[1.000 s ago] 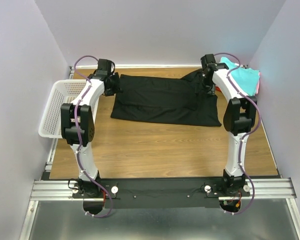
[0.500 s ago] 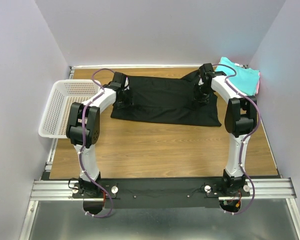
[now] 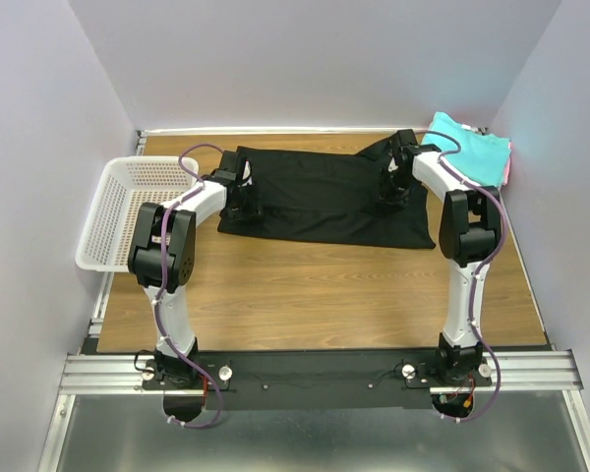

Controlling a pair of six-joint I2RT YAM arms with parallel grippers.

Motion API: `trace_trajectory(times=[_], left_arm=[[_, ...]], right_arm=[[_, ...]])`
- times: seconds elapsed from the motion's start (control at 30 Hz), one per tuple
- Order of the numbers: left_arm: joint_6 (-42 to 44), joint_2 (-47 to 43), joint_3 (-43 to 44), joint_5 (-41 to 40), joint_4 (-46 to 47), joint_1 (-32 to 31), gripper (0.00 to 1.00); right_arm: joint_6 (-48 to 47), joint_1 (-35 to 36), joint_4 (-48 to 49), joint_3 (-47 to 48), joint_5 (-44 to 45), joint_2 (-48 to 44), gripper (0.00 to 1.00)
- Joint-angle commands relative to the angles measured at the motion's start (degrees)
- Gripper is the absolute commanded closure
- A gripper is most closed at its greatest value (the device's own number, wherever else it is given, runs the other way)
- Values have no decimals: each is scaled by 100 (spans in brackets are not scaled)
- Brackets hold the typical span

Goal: Fold and stack the t-shirts
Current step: Fold the tshirt

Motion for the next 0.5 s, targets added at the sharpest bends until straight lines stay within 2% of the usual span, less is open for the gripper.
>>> trace_trajectory(times=[0.0, 0.2, 0.23, 0.33, 0.47], left_arm=[[59, -93, -145, 48, 8, -6, 39], [67, -129, -242, -31, 8, -6, 39], [76, -137, -259, -22, -1, -6, 39], [76, -146, -303, -31, 25, -6, 39], [85, -164, -356, -31, 34, -6, 39]], right_arm=[[-85, 17, 65, -79, -68, 130, 54], [-85, 17, 65, -9, -112, 95, 68], [-77, 26, 65, 61, -130, 77, 78], [-42, 17, 56, 228, -147, 42, 94], [-6, 17, 47, 421, -253, 85, 94]])
